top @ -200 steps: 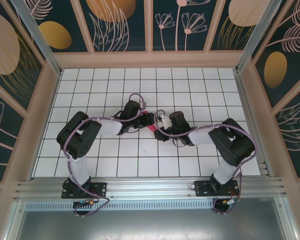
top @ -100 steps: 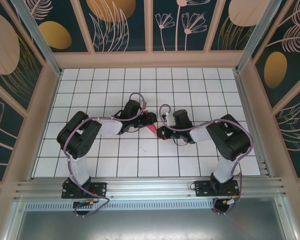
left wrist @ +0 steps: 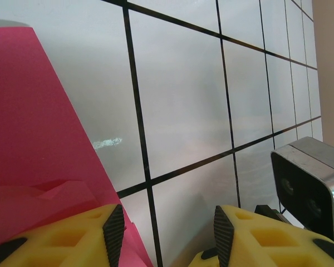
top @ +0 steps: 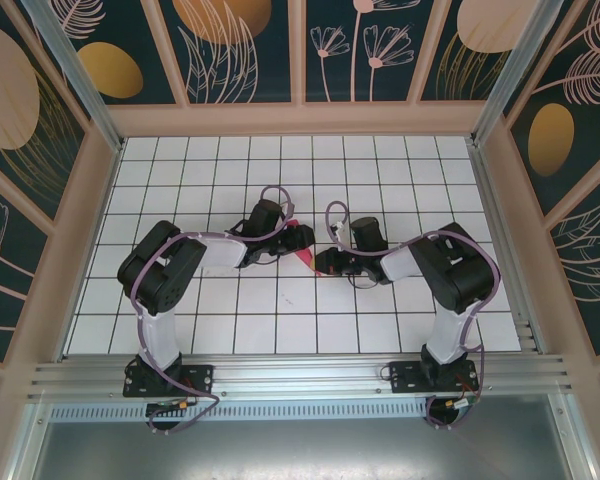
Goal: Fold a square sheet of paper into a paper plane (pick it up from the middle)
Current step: Fold the wing for the fifth time at the center of the table.
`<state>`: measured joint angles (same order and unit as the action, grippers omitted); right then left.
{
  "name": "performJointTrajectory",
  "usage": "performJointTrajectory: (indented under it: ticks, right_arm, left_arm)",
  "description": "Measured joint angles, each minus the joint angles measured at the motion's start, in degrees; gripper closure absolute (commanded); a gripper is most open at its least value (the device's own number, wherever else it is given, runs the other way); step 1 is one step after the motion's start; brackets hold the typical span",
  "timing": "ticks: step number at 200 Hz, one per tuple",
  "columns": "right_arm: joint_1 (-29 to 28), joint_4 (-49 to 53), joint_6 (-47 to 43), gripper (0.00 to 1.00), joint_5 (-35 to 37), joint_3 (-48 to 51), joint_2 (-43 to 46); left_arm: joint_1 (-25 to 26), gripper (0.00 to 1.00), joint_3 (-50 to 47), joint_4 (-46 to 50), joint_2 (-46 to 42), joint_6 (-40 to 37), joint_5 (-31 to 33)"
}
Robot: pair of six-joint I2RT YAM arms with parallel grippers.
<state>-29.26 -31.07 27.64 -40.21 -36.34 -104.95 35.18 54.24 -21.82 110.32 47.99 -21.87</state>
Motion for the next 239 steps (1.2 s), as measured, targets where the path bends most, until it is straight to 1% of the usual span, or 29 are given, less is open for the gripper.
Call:
performJointTrajectory:
  ticks: [16, 28, 68, 81, 94, 115, 124, 142, 161, 195, 239]
  right_arm:
    - [0.1, 0.9, 0.4, 0.99, -0.3, -0.5, -0.2]
    - [0.2, 1.9, 0.8, 0.96, -0.4, -1.1, -0.2]
    - [0.1, 5.1, 2.7, 0.73, -0.7, -2.4, 0.6]
    - [0.0, 6.7, 3.2, 0.69, 0.3, -2.8, 1.6]
    - [0.2, 8.9, 3.3, 0.67, 1.8, -2.9, 3.1]
    - [0.6, 12.4, 3.3, 0.68, 4.3, -2.9, 6.1]
    - [0.7, 13.2, 3.3, 0.76, 4.9, -2.9, 7.3]
    - [0.8, 13.7, 3.5, 0.87, 4.5, -2.9, 9.0]
    - [0.7, 13.6, 4.2, 0.92, 2.8, -3.1, 9.3]
    - [-0.4, 13.2, 5.0, 0.94, -0.5, -5.7, 7.1]
    - [-0.9, 13.1, 6.0, 0.95, -1.7, -7.9, 1.8]
  left_arm:
    - [0.0, 0.51, 0.2, 0.0, 0.3, -0.4, 0.0]
    - [0.0, 0.51, 1.1, 0.9, 1.1, -0.5, 0.0]
    - [0.0, 0.52, 1.9, 1.3, 2.3, -0.6, 0.0]
    - [0.0, 0.52, 1.9, 1.3, 2.3, -0.6, 0.0]
    - [0.0, 0.52, 1.9, 1.3, 2.3, -0.6, 0.0]
    - [0.0, 0.52, 2.1, 1.5, 2.3, -0.7, 0.0]
    - [0.0, 0.52, 2.2, 1.6, 2.3, -0.7, 0.0]
    - [0.0, 0.52, 2.6, 2.0, 2.4, -0.7, -0.1]
    - [0.0, 0.52, 2.8, 2.3, 2.6, -0.9, -0.2]
    - [0.0, 0.51, 2.9, 2.4, 2.6, -0.9, -0.2]
    - [0.0, 0.51, 2.9, 2.4, 2.6, -1.1, -0.2]
